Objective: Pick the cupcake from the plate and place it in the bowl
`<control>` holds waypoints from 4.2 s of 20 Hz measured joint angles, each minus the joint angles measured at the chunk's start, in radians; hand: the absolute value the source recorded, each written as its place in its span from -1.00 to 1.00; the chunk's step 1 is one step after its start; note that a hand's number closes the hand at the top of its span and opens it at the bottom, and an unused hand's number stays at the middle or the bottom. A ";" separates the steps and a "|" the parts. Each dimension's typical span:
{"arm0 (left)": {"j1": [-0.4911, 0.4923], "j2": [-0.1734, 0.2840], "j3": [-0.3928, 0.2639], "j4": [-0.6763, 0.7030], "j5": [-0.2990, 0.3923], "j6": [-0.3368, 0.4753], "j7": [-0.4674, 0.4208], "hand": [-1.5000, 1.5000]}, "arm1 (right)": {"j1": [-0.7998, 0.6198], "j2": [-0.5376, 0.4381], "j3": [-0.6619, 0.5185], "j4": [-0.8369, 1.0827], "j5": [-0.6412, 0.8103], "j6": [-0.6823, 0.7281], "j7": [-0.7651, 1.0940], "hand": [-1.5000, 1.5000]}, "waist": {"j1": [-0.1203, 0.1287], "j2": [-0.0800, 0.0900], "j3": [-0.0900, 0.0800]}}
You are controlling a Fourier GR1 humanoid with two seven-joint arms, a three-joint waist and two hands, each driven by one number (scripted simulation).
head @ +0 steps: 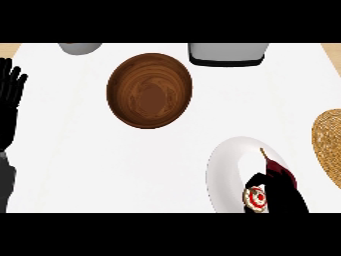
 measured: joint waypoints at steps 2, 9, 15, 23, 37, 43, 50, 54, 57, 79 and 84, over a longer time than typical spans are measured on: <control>0.003 0.001 0.003 -0.002 -0.001 -0.003 0.001 0.00 | -0.007 0.008 0.015 0.004 0.026 -0.010 0.004 1.00 | 0.000 0.000 0.000; -0.016 -0.012 -0.018 -0.023 -0.018 0.009 0.024 0.00 | -0.145 -0.182 -0.147 0.092 -0.081 0.092 -0.198 1.00 | 0.018 0.010 0.007; -0.027 -0.006 -0.019 -0.016 -0.005 -0.015 0.022 0.00 | -0.347 -0.437 -0.309 0.347 -0.166 0.171 -0.516 1.00 | 0.045 0.022 0.014; 0.004 -0.012 -0.012 -0.034 -0.009 -0.010 0.020 0.00 | -0.566 -0.573 -0.436 0.626 -0.168 0.091 -0.795 1.00 | 0.027 0.016 0.015; 0.006 0.004 0.012 -0.024 -0.002 -0.023 0.023 0.00 | -0.849 -0.518 -0.573 0.418 -0.491 0.343 -0.772 1.00 | 0.006 0.006 0.013; 0.007 -0.004 0.008 -0.023 -0.009 -0.020 0.022 0.00 | -0.998 -0.398 -0.540 0.335 -0.603 0.429 -0.539 1.00 | 0.009 0.007 0.012; -0.008 -0.025 -0.006 -0.021 -0.028 -0.001 0.017 0.00 | -1.159 -0.249 -0.439 0.336 -0.616 0.432 -0.318 1.00 | 0.014 0.010 0.012; -0.004 -0.013 0.007 -0.026 -0.016 -0.015 0.025 0.00 | -1.216 -0.159 -0.364 0.390 -0.571 0.404 -0.269 1.00 | 0.017 0.011 0.013; 0.003 -0.028 -0.004 -0.039 -0.022 -0.009 0.029 0.00 | -1.257 -0.101 -0.328 0.441 -0.549 0.393 -0.241 1.00 | 0.018 0.011 0.013; -0.048 -0.034 -0.016 -0.010 -0.030 -0.021 0.028 0.00 | -1.307 0.170 -0.137 1.123 -0.423 -0.134 -0.362 -1.00 | 0.050 0.022 0.014; -0.054 -0.028 -0.011 -0.012 -0.022 -0.028 0.038 0.00 | -1.297 0.174 -0.183 1.173 -0.557 -0.243 -0.493 -1.00 | 0.056 0.024 0.014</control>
